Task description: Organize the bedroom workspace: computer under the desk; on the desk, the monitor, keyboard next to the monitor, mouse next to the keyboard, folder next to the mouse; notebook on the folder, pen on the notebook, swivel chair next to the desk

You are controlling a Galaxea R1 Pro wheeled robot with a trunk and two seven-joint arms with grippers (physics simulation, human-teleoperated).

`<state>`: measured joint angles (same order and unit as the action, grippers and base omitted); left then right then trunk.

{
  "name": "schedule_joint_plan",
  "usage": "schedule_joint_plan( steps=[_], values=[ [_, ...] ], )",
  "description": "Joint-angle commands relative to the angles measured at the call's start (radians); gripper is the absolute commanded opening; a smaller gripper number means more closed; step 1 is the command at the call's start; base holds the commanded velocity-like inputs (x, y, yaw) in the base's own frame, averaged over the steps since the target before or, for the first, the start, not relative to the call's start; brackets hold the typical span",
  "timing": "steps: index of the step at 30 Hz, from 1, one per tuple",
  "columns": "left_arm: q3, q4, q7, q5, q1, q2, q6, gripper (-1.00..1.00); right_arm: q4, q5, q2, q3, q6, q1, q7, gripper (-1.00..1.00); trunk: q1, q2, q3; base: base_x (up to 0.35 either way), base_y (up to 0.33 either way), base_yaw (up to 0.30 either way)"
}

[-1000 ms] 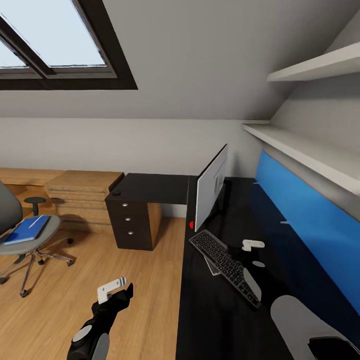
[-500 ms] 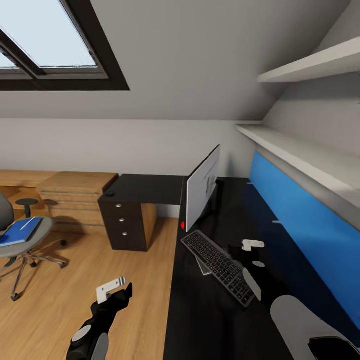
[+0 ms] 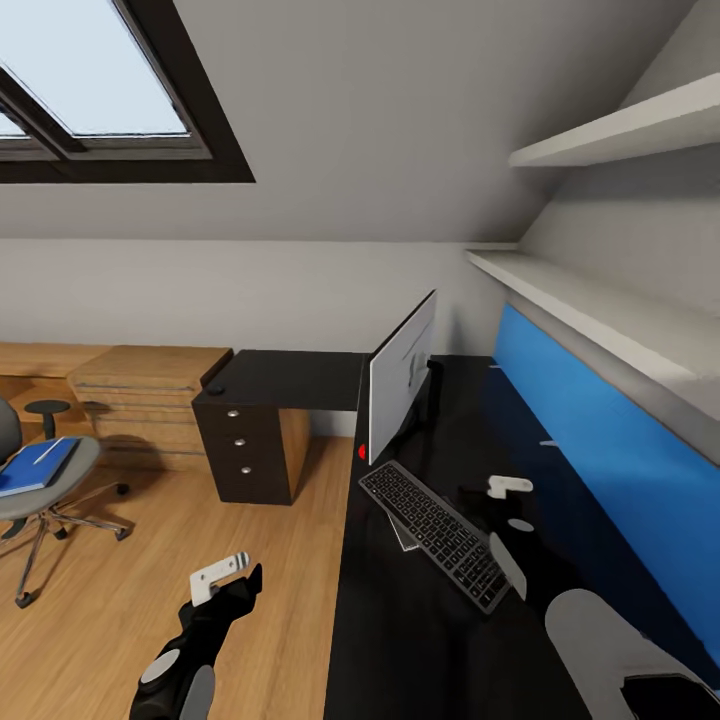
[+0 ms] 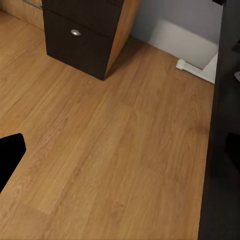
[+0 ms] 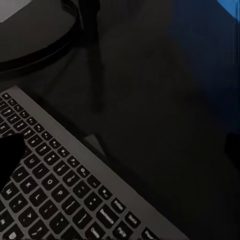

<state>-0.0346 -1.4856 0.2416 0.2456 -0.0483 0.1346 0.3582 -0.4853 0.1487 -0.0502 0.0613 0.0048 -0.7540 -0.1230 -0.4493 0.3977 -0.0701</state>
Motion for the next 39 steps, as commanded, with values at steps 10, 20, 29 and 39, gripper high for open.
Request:
schedule_joint_plan(
  steps=[10, 20, 29, 39],
  values=[
    [-0.034, 0.001, 0.006, 0.014, -0.001, -0.012, 0.011, 1.00, 0.027, 0.009, -0.018, 0.006, 0.051, -0.078, -0.063, 1.00, -0.001, 0.002, -0.002, 0.000, 0.000, -0.001],
    [-0.040, -0.003, 0.007, 0.017, -0.001, -0.021, 0.011, 1.00, 0.286, 0.012, -0.026, 0.006, 0.115, -0.324, -0.084, 1.00, -0.001, 0.002, -0.002, 0.000, 0.000, 0.000],
    [-0.048, -0.078, 0.006, 0.025, -0.001, -0.018, 0.015, 1.00, 0.352, 0.017, -0.020, 0.005, 0.126, -0.364, -0.055, 1.00, -0.001, 0.002, -0.002, 0.000, 0.000, 0.000],
    [-0.050, -0.104, 0.001, 0.094, -0.001, -0.018, 0.069, 1.00, 0.381, 0.109, -0.061, 0.005, 0.145, -0.366, -0.012, 1.00, -0.001, 0.002, -0.002, 0.000, 0.000, 0.000]
  ],
)
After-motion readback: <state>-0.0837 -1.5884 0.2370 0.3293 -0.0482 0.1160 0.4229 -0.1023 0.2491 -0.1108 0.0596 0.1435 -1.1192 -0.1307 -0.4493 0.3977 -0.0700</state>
